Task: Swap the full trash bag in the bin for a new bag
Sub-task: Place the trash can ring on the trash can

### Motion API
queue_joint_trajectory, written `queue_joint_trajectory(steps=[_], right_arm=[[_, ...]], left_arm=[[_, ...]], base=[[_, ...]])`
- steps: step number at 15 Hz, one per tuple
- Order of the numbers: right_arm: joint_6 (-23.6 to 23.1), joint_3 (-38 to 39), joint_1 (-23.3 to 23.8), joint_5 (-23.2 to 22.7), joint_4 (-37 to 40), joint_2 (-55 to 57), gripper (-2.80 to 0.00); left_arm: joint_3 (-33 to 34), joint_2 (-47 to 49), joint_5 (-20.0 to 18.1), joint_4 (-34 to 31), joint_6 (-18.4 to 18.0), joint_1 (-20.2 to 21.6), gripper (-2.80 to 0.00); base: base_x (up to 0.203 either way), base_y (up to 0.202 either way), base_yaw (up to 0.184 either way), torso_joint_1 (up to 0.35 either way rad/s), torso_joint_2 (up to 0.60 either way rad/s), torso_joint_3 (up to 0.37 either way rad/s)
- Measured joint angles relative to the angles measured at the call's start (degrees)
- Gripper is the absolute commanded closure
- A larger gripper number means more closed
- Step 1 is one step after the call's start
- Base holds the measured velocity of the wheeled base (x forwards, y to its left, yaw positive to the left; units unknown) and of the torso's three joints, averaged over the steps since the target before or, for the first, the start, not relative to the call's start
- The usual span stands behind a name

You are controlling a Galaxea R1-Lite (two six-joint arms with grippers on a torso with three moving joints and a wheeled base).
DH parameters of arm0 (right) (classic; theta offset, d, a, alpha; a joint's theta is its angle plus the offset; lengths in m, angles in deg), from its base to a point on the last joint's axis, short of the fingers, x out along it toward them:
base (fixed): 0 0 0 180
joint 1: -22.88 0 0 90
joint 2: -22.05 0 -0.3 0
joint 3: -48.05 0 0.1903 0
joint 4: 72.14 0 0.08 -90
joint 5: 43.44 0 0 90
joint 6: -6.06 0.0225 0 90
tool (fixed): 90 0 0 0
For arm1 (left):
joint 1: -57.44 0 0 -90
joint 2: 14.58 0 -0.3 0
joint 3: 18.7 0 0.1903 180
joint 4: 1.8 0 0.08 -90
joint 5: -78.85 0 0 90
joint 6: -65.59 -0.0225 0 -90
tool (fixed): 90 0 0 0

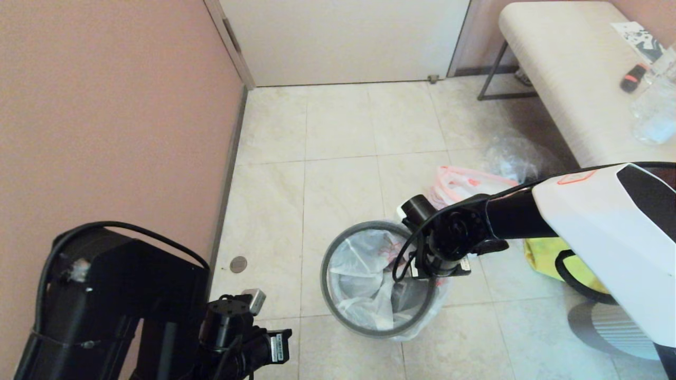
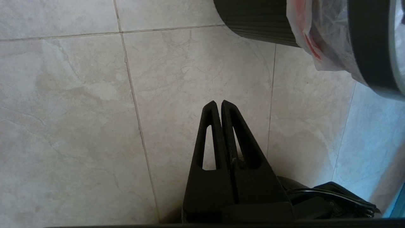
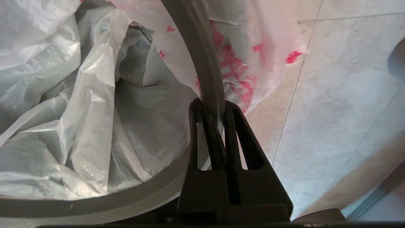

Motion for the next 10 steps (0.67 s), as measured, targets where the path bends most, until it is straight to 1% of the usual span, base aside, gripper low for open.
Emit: queue_joint_trajectory(steps=[4, 10], right_arm=[[-0.02, 0.13, 0.61, 0.22, -0.01, -0.73, 0.00], [-0.30, -1.02, 3.15, 0.13, -0.51, 1.45, 0.00]], left_arm=[[0.00, 0.00, -0.03, -0.01, 0.02, 0.00, 0.00], [0.00, 0.00, -0.01, -0.01, 0.00, -0.01, 0.00]], base=[[0.000, 0.000, 0.000, 0.000, 0.00, 0.000], [0.000, 0.000, 0.000, 0.000, 0.00, 0.000]])
